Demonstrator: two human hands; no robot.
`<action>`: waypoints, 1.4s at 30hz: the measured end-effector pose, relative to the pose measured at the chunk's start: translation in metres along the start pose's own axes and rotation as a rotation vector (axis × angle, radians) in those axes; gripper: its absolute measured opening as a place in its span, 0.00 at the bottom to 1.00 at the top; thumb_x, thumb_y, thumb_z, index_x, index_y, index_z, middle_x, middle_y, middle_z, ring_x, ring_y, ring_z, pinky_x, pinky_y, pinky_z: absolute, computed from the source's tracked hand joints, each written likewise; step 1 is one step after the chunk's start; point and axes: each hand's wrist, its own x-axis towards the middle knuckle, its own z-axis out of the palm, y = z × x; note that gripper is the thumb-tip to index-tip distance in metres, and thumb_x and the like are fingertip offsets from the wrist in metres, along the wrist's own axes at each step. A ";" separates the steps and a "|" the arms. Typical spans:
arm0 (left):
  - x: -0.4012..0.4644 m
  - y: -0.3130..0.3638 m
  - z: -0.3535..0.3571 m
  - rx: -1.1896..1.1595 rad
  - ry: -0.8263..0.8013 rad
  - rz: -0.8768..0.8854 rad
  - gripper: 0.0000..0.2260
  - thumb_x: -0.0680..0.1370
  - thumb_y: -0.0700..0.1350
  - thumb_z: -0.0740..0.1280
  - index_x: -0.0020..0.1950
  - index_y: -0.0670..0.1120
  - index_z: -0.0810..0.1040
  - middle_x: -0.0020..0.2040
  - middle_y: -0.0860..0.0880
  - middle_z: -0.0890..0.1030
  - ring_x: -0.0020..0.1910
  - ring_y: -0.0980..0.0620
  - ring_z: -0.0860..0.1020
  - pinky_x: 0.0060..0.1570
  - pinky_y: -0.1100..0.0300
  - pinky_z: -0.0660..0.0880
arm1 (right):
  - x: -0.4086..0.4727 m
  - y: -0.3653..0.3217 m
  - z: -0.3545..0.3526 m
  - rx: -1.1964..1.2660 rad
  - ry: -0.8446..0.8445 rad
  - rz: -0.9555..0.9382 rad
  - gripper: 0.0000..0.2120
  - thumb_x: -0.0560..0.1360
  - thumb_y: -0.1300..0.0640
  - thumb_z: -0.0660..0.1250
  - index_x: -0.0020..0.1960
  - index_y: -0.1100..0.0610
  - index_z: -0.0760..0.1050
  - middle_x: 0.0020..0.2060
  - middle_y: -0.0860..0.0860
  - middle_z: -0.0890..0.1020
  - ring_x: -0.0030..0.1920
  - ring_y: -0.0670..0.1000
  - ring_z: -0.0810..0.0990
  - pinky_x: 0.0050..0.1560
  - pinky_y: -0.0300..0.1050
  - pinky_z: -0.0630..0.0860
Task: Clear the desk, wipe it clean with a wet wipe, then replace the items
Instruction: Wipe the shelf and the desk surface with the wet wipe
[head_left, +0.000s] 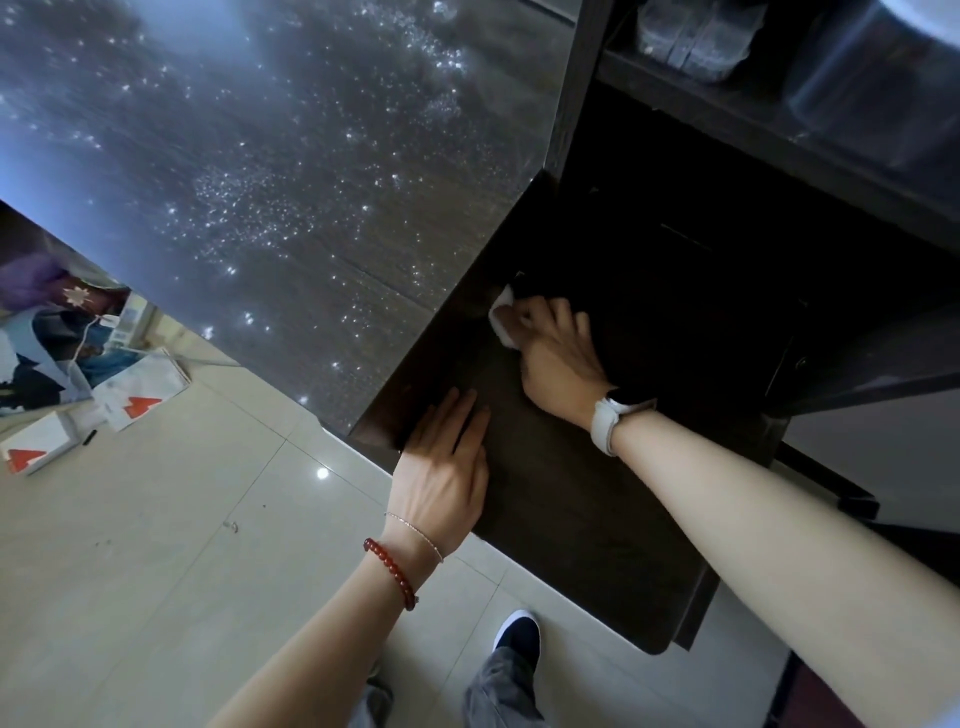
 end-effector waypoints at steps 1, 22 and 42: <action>-0.003 -0.001 0.000 0.004 0.004 -0.005 0.19 0.75 0.43 0.55 0.62 0.37 0.74 0.63 0.37 0.75 0.64 0.37 0.71 0.61 0.40 0.70 | -0.004 0.001 0.000 -0.036 -0.023 -0.054 0.29 0.74 0.63 0.57 0.73 0.51 0.56 0.69 0.56 0.62 0.65 0.60 0.61 0.59 0.53 0.60; -0.049 -0.006 -0.005 0.121 0.086 -0.081 0.18 0.76 0.43 0.55 0.60 0.40 0.76 0.59 0.41 0.78 0.62 0.44 0.69 0.62 0.52 0.63 | 0.001 -0.009 -0.005 -0.132 -0.056 -0.039 0.29 0.74 0.64 0.57 0.73 0.59 0.55 0.68 0.58 0.64 0.64 0.61 0.62 0.59 0.53 0.62; -0.071 -0.020 -0.045 -0.394 0.053 -0.139 0.19 0.74 0.45 0.56 0.63 0.41 0.72 0.60 0.42 0.75 0.55 0.44 0.76 0.51 0.53 0.76 | -0.101 -0.067 0.012 0.650 -0.298 -0.040 0.19 0.77 0.67 0.55 0.63 0.55 0.75 0.47 0.49 0.70 0.48 0.47 0.70 0.44 0.33 0.64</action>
